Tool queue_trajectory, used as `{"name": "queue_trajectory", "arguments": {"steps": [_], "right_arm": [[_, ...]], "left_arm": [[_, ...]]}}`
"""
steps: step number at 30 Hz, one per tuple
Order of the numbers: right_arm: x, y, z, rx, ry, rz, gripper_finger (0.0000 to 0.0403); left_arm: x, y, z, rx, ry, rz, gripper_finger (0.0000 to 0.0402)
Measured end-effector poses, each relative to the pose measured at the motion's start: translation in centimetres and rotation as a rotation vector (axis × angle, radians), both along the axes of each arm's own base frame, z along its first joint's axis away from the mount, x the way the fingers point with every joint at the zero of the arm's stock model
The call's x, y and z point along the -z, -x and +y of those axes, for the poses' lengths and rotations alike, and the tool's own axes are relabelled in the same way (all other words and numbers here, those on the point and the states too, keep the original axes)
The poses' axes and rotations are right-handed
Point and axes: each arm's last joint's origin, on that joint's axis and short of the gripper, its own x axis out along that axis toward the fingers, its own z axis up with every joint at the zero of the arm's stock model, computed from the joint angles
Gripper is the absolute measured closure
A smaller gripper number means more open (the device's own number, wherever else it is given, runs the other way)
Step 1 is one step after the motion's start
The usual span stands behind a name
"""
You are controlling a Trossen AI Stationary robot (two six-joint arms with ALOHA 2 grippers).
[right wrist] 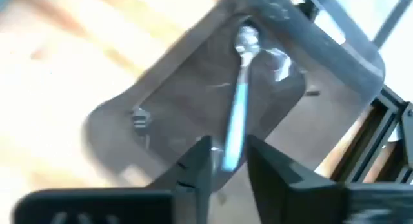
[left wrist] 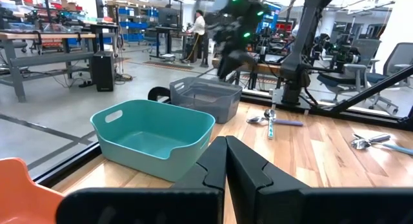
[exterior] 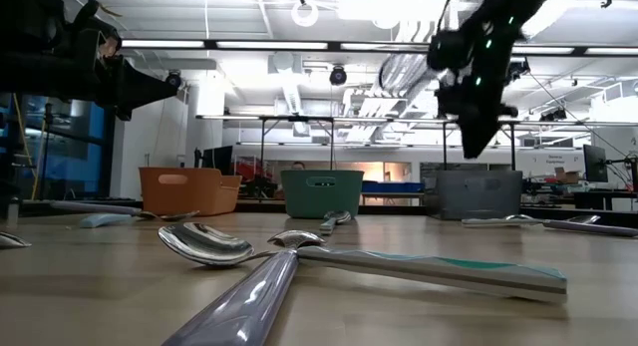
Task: Sort silverware by color (type)
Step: Adjust the black bin
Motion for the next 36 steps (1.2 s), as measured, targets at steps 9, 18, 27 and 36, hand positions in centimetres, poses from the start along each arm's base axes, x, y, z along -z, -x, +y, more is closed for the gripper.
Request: {"name": "queue_trajectory", "arguments": {"steps": [9,18,27,36], "right_arm": [[-1.2,-2.0,8.3,-0.165,-0.059,-0.04,0.0387],[4.7,-1.1,11.2,-0.175,-0.065,0.028,0.0399],[7.0,0.6,10.0,-0.043,0.003,0.094,0.0402],[6.9,1.0,8.5,-0.007,0.041,0.11,0.0403]], "left_arm": [[0.0,0.0,0.0,0.0,0.0,0.0,0.0402],[0.0,0.0,0.0,0.0,0.0,0.0,0.0401],[0.0,0.0,0.0,-0.001,0.0,0.0,0.0401],[0.0,0.0,0.0,0.0,0.0,0.0,0.0402]]}}
